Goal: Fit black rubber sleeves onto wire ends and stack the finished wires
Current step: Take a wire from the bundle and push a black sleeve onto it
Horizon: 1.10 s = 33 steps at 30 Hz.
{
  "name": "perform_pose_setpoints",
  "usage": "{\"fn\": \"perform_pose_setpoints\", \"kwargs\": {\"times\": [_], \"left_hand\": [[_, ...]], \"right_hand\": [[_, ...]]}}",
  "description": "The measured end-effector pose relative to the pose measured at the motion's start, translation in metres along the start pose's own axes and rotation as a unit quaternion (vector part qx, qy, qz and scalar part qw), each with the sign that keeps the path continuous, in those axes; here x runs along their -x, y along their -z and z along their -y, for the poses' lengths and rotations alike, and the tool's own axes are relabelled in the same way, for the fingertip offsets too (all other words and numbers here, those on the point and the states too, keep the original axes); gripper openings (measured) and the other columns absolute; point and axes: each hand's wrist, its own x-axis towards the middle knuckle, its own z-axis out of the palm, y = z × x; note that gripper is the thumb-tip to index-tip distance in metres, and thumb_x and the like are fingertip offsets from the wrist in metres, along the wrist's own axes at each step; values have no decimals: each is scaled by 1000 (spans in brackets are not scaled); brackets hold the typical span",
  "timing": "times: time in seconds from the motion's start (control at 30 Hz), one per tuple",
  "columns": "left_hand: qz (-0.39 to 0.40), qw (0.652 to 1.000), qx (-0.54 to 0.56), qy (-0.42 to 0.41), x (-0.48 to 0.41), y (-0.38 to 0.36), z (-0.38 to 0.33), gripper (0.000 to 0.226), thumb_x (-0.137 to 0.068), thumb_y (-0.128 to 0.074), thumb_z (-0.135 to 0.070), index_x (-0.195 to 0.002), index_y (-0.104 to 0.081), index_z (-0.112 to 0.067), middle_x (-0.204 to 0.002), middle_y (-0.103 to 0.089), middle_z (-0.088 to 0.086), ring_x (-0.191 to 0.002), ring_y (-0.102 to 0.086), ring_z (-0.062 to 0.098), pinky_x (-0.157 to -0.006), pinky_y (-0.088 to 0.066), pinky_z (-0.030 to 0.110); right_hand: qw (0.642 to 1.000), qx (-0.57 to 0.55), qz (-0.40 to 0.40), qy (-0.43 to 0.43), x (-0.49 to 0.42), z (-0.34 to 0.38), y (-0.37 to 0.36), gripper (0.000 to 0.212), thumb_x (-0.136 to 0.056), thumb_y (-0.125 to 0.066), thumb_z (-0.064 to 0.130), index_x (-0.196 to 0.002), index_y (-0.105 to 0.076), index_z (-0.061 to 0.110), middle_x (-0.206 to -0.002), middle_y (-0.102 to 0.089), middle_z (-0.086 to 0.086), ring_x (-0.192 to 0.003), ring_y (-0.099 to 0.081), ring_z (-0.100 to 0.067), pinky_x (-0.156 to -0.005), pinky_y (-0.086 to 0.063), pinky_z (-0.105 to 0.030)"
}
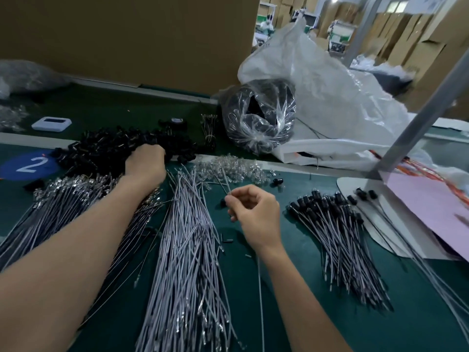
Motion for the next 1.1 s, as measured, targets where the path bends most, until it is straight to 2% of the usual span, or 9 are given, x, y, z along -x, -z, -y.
{"fn": "perform_pose_setpoints", "kwargs": {"times": [0.17, 0.3, 0.37, 0.43, 0.57, 0.77, 0.9, 1.03, 1.1], "left_hand": [[-31, 999, -11, -17, -11, 1, -3, 7, -94, -61, -5, -92, -63, 2, -85, -61, 17, -75, -56, 35, -65, -44, 41], [-52, 998, -20, -40, -11, -1, -5, 4, -90, -62, 0, -90, -59, 2, -113, -52, 21, -94, -54, 40, -67, -41, 43], [-54, 996, -18, -72, -11, -4, -5, 7, -88, -58, 6, -88, -54, 1, -108, -49, 19, -95, -51, 38, -67, -42, 45], [-56, 994, -21, -92, -15, -5, -2, 11, -88, -55, 9, -86, -51, -1, -95, -52, 17, -84, -48, 32, -65, -41, 44], [-47, 990, -28, -131, -20, -7, 3, 14, -88, -53, 9, -95, -53, -3, -89, -60, 17, -77, -54, 32, -60, -48, 44], [-30, 981, -9, -193, -18, -7, -5, 24, -88, -53, 2, -106, -58, -12, -106, -57, 8, -93, -56, 30, -64, -44, 37], [-94, 970, 184, -128, -3, 6, -11, 16, -86, -65, -4, -101, -69, -3, -98, -68, 14, -87, -62, 26, -78, -51, 35], [-114, 933, 333, -77, 45, 22, -18, 13, -79, -74, -1, -91, -74, -8, -81, -72, 3, -70, -66, 8, -64, -49, 6], [-84, 912, 398, -48, 70, 26, -20, 18, -76, -77, 2, -89, -75, -11, -75, -73, 0, -67, -70, 11, -62, -52, 8]], "right_hand": [[1000, 13, -1, 12, -1, 0, -1, 11, -84, -75, 5, -78, -71, 15, -67, -70, -3, -56, -64, -10, -55, -53, -21], [999, 28, -2, 19, -1, 0, -2, 11, -84, -75, 6, -79, -71, 16, -67, -70, -1, -56, -64, -10, -56, -54, -23], [999, 29, -3, 21, -1, 0, -1, 13, -84, -75, 7, -78, -70, 17, -66, -70, 0, -57, -64, -11, -57, -56, -25], [999, 30, -3, 23, -1, 0, -1, 13, -84, -75, 7, -78, -70, 18, -66, -70, 1, -57, -64, -11, -58, -57, -26], [999, 33, 9, 27, 0, 2, -4, 17, -84, -74, 7, -76, -69, 21, -65, -69, 3, -59, -66, -11, -58, -58, -27], [999, 35, 2, 34, 0, 2, -2, 11, -84, -74, 8, -79, -71, 17, -66, -70, 2, -60, -66, -13, -59, -59, -31], [999, 32, -23, 35, -2, 1, 1, 10, -84, -75, 8, -79, -72, 17, -67, -70, 4, -61, -66, -9, -60, -57, -26], [998, 36, -30, 48, -4, 3, 4, 11, -84, -74, 9, -81, -74, 19, -69, -70, 10, -61, -62, 0, -58, -47, -12], [997, 34, -24, 57, -4, 6, 7, 14, -85, -74, 8, -81, -73, 21, -71, -70, 10, -63, -62, 0, -61, -48, -13]]}}
